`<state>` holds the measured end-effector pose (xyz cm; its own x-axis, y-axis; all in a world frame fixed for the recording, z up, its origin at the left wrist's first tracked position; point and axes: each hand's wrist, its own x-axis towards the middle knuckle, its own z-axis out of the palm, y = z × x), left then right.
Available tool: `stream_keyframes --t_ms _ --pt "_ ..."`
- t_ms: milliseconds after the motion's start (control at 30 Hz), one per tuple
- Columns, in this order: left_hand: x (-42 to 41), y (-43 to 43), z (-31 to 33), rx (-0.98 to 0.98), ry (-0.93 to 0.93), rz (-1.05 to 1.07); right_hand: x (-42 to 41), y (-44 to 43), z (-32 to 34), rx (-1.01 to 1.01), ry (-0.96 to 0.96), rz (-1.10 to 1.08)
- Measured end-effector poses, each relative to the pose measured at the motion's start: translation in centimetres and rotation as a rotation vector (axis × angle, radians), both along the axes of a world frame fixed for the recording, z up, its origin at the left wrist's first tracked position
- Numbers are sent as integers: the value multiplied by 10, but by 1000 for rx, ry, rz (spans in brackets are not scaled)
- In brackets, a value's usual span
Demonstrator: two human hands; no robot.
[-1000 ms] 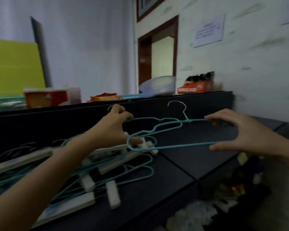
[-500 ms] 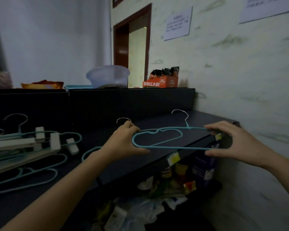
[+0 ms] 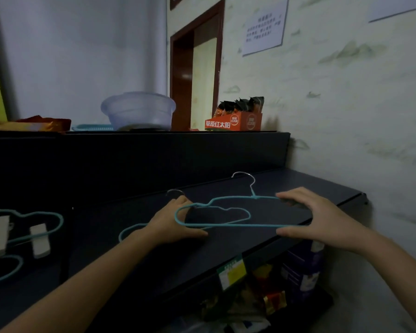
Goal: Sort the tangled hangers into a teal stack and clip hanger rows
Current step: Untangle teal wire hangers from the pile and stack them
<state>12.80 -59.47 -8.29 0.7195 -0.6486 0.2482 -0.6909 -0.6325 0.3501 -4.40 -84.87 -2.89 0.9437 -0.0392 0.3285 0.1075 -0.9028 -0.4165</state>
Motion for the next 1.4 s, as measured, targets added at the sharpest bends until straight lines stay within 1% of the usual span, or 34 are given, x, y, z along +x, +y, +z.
stream_keyframes --t_ms 167,300,333,433,467,533,600,667,733,800,900,1067,1200,1400 --pt "25 -19 -8 65 -26 19 46 -15 -2 -24 25 42" --pt "33 -25 -8 76 9 14 78 -22 -8 -24 67 113" --pt "33 -23 -6 88 42 -1 86 -23 -9 -28 81 134" --pt "31 -6 -2 81 304 -5 112 -22 -10 -41 101 204" --pt "32 3 -1 72 346 -1 120 -20 -10 -35 111 232" --pt "32 25 2 39 289 67 135 -13 -10 -11 152 284" --pt "32 50 7 -24 154 190 146 -4 -12 -12 201 336" --pt "27 75 14 1 10 349 157 7 -15 -70 228 368" --pt "15 93 18 24 -81 498 165 17 -20 -142 249 386" --pt "1 102 20 76 -134 596 169 26 -28 -183 278 396" --pt "-18 105 17 209 -202 670 172 31 -37 -202 314 426" --pt "-46 106 10 273 -257 748 174 32 -29 -333 363 506" --pt "-70 113 7 259 -281 820 173 58 -15 -386 239 642" --pt "-122 153 14 222 -331 958 153 132 4 -368 -1 852"
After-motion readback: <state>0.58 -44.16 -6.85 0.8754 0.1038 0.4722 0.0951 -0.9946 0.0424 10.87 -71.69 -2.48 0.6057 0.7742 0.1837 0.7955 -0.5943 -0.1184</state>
